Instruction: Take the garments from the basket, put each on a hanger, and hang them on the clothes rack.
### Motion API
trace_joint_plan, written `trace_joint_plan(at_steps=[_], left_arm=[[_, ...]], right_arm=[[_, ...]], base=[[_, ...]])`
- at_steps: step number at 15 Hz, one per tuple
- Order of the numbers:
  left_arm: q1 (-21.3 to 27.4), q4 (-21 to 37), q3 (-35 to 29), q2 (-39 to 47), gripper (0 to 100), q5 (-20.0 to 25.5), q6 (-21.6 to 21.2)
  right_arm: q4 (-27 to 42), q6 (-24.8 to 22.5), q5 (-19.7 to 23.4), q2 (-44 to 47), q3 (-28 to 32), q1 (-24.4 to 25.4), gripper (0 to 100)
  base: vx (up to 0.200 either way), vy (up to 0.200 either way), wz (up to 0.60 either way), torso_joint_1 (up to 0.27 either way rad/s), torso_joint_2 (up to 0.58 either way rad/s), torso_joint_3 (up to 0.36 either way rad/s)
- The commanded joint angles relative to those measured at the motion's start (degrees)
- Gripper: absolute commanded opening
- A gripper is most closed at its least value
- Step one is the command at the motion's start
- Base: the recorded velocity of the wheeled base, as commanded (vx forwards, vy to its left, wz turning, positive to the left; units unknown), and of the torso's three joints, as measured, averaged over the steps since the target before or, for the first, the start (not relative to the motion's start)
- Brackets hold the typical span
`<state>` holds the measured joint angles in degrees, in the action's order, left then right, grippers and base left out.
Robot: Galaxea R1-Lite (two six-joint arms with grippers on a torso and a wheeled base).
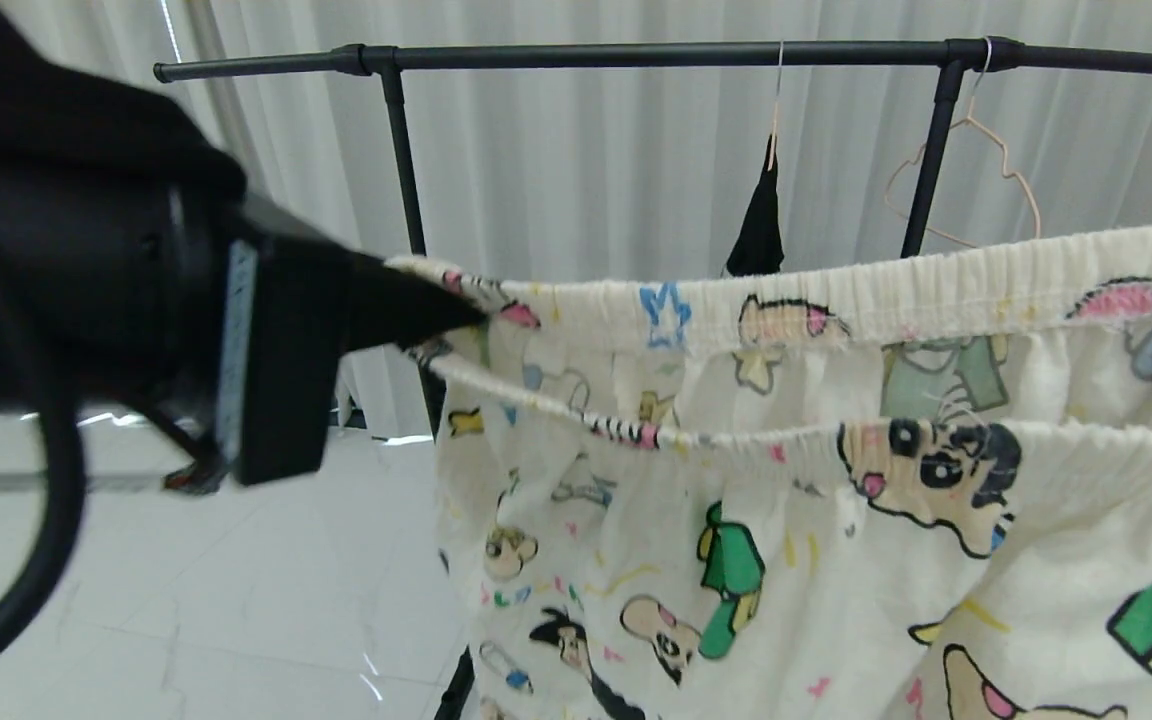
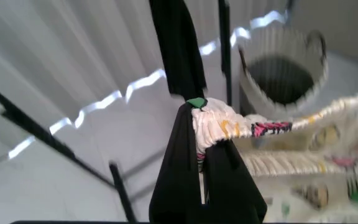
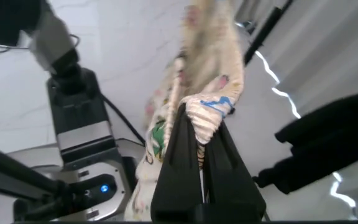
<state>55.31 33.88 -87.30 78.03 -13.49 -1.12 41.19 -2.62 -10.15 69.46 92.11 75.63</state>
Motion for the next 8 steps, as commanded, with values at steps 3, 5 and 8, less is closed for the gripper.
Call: trace_joint_plan(at_steps=[3, 5, 8], left_arm=[[9.9, 12.1, -0.9, -7.6, 0, 0.0, 7.9], [16.6, 15.3, -3.2, -8.9, 0, 0.2, 14.7], [26.3, 15.4, -8.0, -8.9, 0, 0.2, 22.4]], right_arm=[[-4.7, -2.8, 0.0, -0.7, -2.4, -7.4, 0], [-16.4, -3.3, 0.0, 0.6, -6.5, -8.7, 0], [-25.2, -3.2, 0.1, 3.7, -8.6, -10.2, 0]], base=[[0.0, 0.0, 0.0, 0.0, 0.0, 0.0], [0.0, 0.0, 0.0, 0.0, 0.0, 0.0], [0.0, 0.0, 0.0, 0.0, 0.0, 0.0]])
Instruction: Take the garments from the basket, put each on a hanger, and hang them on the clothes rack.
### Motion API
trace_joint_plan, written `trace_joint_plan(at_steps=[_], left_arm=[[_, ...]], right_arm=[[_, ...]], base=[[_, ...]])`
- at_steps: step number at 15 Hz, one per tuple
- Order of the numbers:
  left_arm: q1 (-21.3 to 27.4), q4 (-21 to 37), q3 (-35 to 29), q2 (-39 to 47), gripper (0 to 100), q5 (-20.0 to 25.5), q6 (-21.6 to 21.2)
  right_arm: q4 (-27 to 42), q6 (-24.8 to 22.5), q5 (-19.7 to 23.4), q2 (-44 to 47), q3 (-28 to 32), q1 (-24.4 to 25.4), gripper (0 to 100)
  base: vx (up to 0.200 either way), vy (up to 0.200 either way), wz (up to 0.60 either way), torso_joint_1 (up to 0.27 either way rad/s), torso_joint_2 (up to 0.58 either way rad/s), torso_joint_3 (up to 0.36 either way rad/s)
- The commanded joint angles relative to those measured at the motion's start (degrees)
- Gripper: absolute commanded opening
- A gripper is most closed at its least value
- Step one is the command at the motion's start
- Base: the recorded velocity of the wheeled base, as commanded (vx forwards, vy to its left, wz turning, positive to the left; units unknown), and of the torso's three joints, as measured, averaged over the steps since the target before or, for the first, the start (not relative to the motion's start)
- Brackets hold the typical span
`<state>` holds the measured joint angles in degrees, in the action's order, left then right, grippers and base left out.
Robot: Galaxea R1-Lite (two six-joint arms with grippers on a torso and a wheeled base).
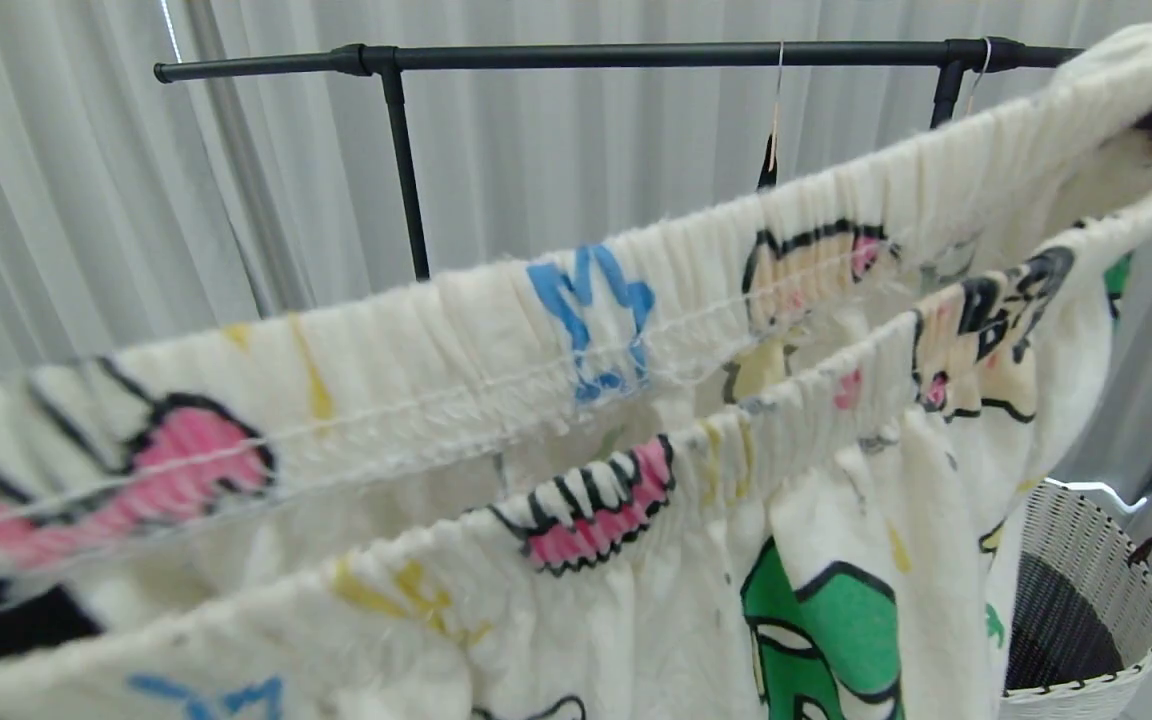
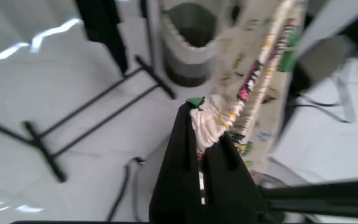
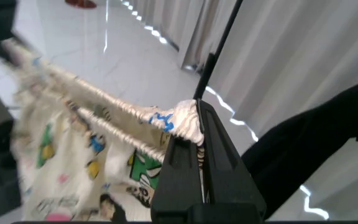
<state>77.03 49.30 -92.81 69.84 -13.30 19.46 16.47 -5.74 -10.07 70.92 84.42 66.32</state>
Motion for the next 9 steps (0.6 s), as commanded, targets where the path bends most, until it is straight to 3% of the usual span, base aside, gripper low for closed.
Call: trace_joint_plan(at_steps=[1, 4, 9], left_arm=[[7.0, 0.0, -3.3, -0.9, 0, 0.0, 3.4], [13.3, 0.0, -4.8, -1.0, 0, 0.0, 5.2], [14.6, 0.0, -4.8, -0.9, 0, 0.0, 5.2]], right_arm=[[-2.2, -0.1, 0.1, 3.3, -0.7, -1.3, 0], [-6.1, -0.1, 0.1, 5.5, -0.6, -1.3, 0], [-6.2, -0.1, 0.0, 5.4, -0.7, -1.6, 0]], base=[[0.0, 0.0, 0.0, 0.0, 0.0, 0.0], [0.0, 0.0, 0.0, 0.0, 0.0, 0.0], [0.0, 0.0, 0.0, 0.0, 0.0, 0.0]])
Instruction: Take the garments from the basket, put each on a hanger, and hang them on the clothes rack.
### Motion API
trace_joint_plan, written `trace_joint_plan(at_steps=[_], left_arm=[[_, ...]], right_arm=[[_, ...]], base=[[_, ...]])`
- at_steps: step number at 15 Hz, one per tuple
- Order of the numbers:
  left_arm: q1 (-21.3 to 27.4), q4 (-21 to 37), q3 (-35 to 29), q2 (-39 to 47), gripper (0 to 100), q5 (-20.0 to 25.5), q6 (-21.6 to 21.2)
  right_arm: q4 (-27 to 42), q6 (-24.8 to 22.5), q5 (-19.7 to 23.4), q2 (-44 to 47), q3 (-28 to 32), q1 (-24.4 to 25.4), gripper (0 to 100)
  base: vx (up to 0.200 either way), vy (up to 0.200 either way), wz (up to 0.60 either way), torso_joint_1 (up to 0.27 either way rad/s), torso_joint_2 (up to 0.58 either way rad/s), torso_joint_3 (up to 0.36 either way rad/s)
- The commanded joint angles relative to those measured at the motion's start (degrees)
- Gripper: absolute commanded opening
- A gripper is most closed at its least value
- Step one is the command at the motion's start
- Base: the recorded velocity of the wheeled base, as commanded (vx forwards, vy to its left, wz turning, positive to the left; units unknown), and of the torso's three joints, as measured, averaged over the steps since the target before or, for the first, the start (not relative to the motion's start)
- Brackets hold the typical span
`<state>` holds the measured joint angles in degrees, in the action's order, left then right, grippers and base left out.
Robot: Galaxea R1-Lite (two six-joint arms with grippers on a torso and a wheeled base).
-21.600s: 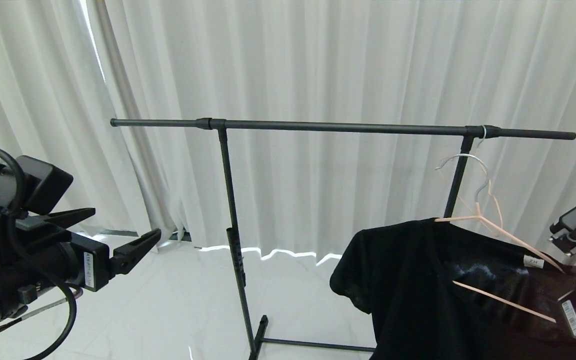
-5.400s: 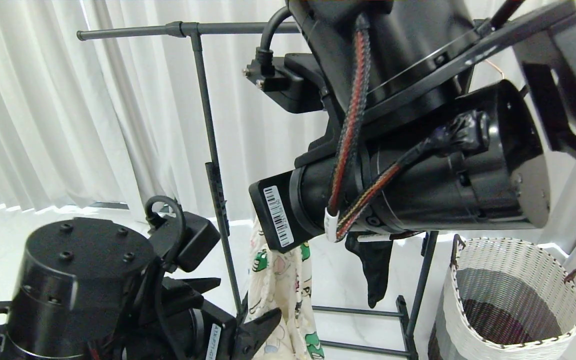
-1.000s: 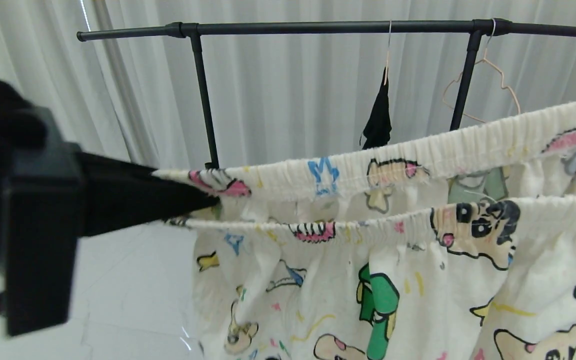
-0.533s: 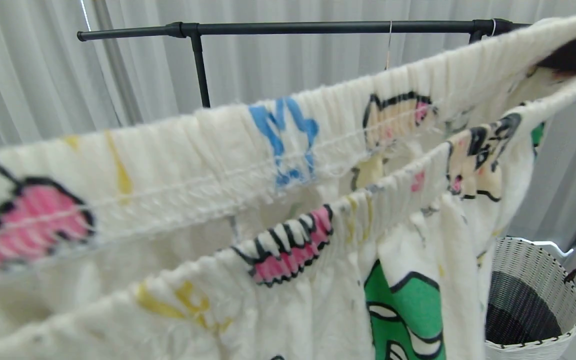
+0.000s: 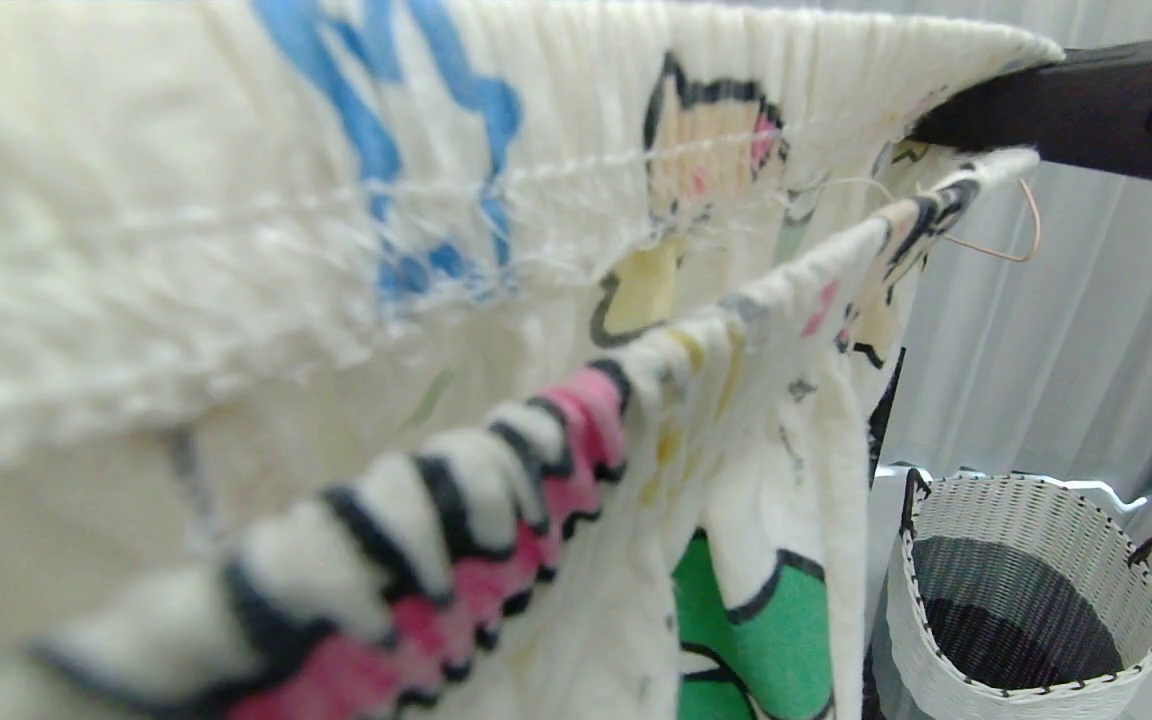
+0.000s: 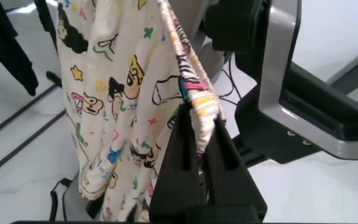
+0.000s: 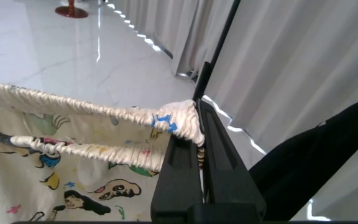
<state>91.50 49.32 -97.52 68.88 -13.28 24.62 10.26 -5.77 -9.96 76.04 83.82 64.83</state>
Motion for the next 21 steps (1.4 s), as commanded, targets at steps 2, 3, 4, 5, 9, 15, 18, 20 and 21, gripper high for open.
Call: trace_joint_plan(at_steps=[2, 3, 4, 5, 9, 15, 18, 20, 21], left_arm=[[-0.5, 0.2, 1.4, 0.0, 0, -0.5, -0.5], [-4.6, 0.4, 2.9, 0.2, 0, -1.8, -4.2], [-11.0, 0.4, 4.4, 0.5, 0, -2.1, -9.2], [-15.1, 0.3, 4.9, 0.6, 0, -2.1, -13.0], [-37.3, -8.9, 5.1, 6.9, 0, -1.9, -25.9], [-34.3, -17.9, 5.0, 9.3, 0, -1.8, -25.9], [-34.3, -17.9, 5.0, 9.0, 0, -1.8, -25.9], [-34.2, -17.9, 5.0, 9.0, 0, -1.8, -25.9], [-34.2, -17.9, 5.0, 9.1, 0, -1.8, -25.9]], right_arm=[[0.6, -0.1, -0.1, -0.5, -0.2, -1.2, 0], [3.1, -0.4, -0.1, -1.8, -0.2, -3.0, 0], [6.4, -0.5, -0.1, -3.3, 0.2, -4.4, 0], [8.4, -0.7, -0.1, -4.3, 0.2, -5.1, 0], [18.7, -0.8, -0.4, -10.7, 0.2, -5.7, 0], [18.7, -1.5, -0.4, -10.2, 0.5, -5.4, 0], [18.4, -1.5, -0.3, -9.9, 0.4, -5.4, 0], [18.4, -1.5, -0.3, -10.0, 0.3, -5.4, 100], [18.4, -1.5, -0.3, -10.0, 0.2, -5.4, 100]], base=[[0.0, 0.0, 0.0, 0.0, 0.0, 0.0], [0.0, 0.0, 0.0, 0.0, 0.0, 0.0], [0.0, 0.0, 0.0, 0.0, 0.0, 0.0], [0.0, 0.0, 0.0, 0.0, 0.0, 0.0], [0.0, 0.0, 0.0, 0.0, 0.0, 0.0], [0.0, 0.0, 0.0, 0.0, 0.0, 0.0], [0.0, 0.0, 0.0, 0.0, 0.0, 0.0], [0.0, 0.0, 0.0, 0.0, 0.0, 0.0], [0.0, 0.0, 0.0, 0.0, 0.0, 0.0]])
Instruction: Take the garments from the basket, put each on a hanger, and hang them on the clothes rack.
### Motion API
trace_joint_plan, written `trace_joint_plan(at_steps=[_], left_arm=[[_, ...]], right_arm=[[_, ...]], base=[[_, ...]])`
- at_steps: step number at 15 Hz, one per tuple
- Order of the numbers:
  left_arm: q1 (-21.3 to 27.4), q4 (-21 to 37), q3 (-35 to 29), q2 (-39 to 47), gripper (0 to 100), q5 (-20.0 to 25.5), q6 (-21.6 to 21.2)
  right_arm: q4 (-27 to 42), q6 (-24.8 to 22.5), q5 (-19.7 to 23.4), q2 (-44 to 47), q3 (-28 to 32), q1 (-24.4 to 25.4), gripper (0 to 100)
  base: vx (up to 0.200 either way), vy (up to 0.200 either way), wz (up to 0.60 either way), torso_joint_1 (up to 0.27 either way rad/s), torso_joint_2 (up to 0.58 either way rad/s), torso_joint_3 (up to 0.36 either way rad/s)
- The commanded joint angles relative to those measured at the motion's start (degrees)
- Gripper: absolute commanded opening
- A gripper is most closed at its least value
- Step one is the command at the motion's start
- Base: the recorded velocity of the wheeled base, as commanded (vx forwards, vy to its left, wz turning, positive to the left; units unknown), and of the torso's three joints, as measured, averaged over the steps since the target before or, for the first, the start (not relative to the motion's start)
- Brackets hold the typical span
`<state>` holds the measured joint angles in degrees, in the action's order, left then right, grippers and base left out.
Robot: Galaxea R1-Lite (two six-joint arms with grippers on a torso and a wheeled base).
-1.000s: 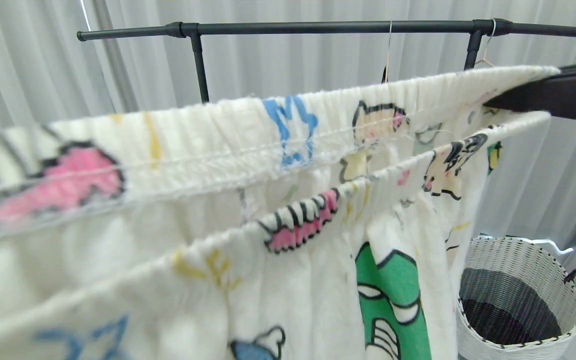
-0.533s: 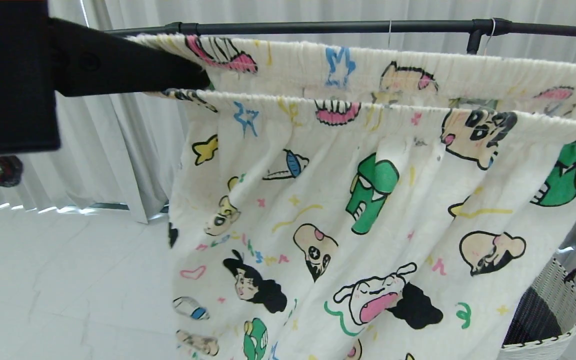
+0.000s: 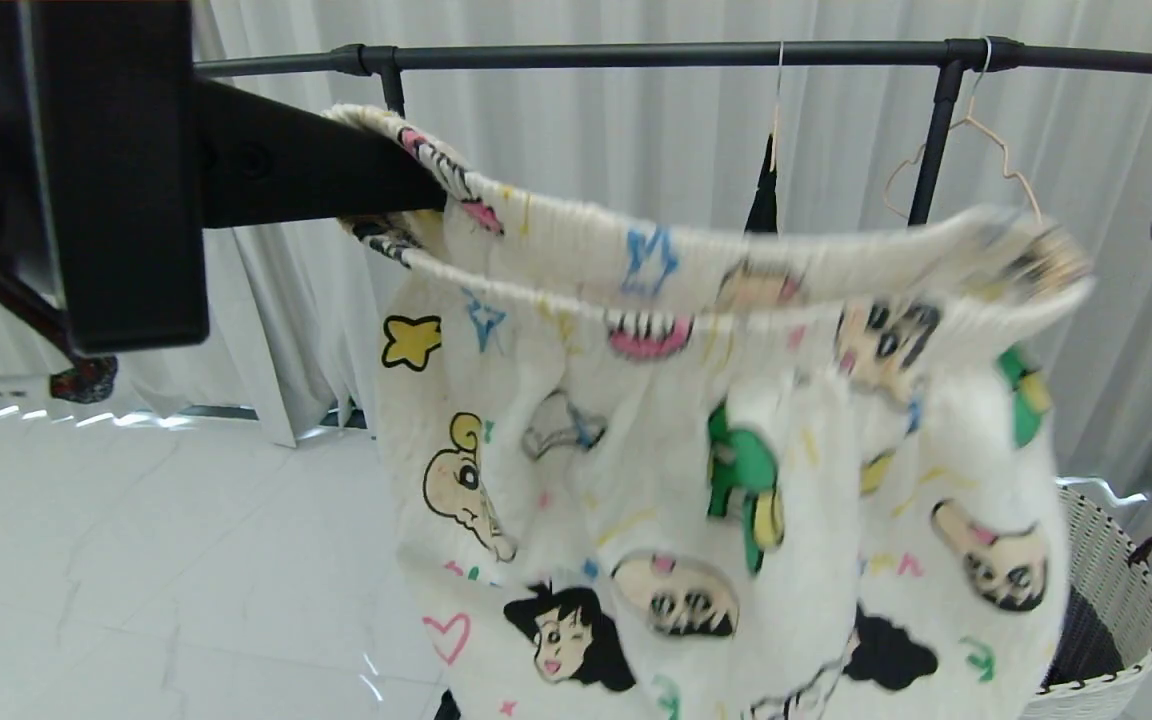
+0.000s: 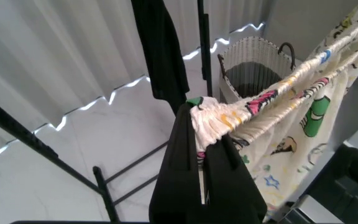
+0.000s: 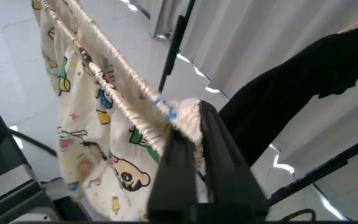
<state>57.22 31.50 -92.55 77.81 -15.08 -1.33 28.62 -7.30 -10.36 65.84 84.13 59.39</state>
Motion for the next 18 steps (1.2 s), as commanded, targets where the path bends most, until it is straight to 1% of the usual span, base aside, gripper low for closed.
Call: trace_joint_plan(at_steps=[1, 4, 5, 6, 7, 8, 9, 10, 11, 12, 13, 14, 15, 16, 17, 18], left_arm=[[0.0, 0.0, 0.0, 0.2, 0, 0.1, 0.0], [0.0, -0.1, 0.1, 0.2, 0, 0.0, 0.0], [-0.1, -0.1, 0.4, 0.1, 0, -0.1, 0.0], [-0.3, -0.1, 1.6, -0.4, 0, -0.3, -0.1], [-1.0, -0.1, 3.7, -1.5, 0, -0.4, -0.1], [-2.6, -0.1, 7.3, -3.5, 0, -0.5, -0.3], [-4.0, -0.1, 9.9, -5.1, 0, -0.5, -1.0], [-6.5, -0.1, 12.7, -7.2, 0, -1.4, -2.4], [-9.7, -0.1, 14.8, -8.5, 0, -2.8, -3.7], [-12.0, -0.1, 15.9, -9.1, 0, -3.5, -4.0], [-16.0, -0.1, 17.6, -10.3, 0, -3.6, -4.2], [-18.1, -0.1, 18.5, -11.3, 0, -3.6, -4.8], [-19.4, -0.1, 19.3, -12.2, 0, -3.6, -5.7], [-19.6, -0.1, 19.4, -12.2, 0, -3.6, -5.9], [-20.0, -0.1, 20.8, -13.2, 0, -3.6, -6.1], [-20.0, -0.1, 21.4, -13.6, 0, -3.6, -6.1]], right_arm=[[0.0, 0.0, 0.1, 0.0, -0.3, 0.0, 100], [0.0, 0.0, -0.1, -0.5, -1.1, -0.1, 100], [0.1, 0.0, -0.3, -1.0, -1.8, -0.6, 100], [0.3, 0.0, -1.2, -1.6, -2.8, -2.6, 100], [0.9, 0.0, -4.3, -2.4, -4.3, -6.5, 100], [2.5, -0.1, -9.1, -3.2, -5.6, -11.1, 100], [4.0, -0.1, -12.7, -3.4, -5.6, -15.2, 100], [5.0, 0.0, -14.5, -3.5, -5.3, -21.2, 100], [5.9, -0.1, -14.6, -3.6, -5.2, -27.6, 100], [7.0, -0.1, -14.8, -3.6, -5.2, -31.4, 100], [10.2, -0.9, -15.2, -3.7, -5.1, -37.4, 100], [12.0, -3.5, -16.3, -3.8, -5.4, -42.1, 100], [12.2, -6.6, -17.3, -4.3, -5.9, -45.9, 100], [12.2, -7.0, -17.4, -4.3, -6.0, -46.5, 100], [11.5, -10.6, -17.5, -4.8, -7.0, -51.0, 100], [10.4, -11.0, -17.6, -4.9, -7.8, -52.1, 100]], base=[[0.0, 0.0, 0.0, 0.0, 0.0, 0.0], [0.0, 0.0, 0.0, 0.0, 0.0, 0.0], [0.0, 0.0, 0.0, 0.0, 0.0, 0.0], [0.0, 0.0, 0.0, 0.0, 0.0, 0.0], [0.0, 0.0, 0.0, 0.0, 0.0, 0.0], [0.0, 0.0, 0.0, 0.0, 0.0, 0.0], [0.0, 0.0, 0.0, 0.0, 0.0, 0.0], [0.0, 0.0, 0.0, 0.0, 0.0, 0.0], [0.0, 0.0, 0.0, 0.0, 0.0, 0.0], [0.0, 0.0, 0.0, 0.0, 0.0, 0.0], [0.0, 0.0, 0.0, 0.0, 0.0, 0.0], [0.0, 0.0, 0.0, 0.0, 0.0, 0.0], [0.0, 0.0, 0.0, 0.0, 0.0, 0.0], [0.0, 0.0, 0.0, 0.0, 0.0, 0.0], [0.0, 0.0, 0.0, 0.0, 0.0, 0.0], [0.0, 0.0, 0.0, 0.0, 0.0, 0.0]])
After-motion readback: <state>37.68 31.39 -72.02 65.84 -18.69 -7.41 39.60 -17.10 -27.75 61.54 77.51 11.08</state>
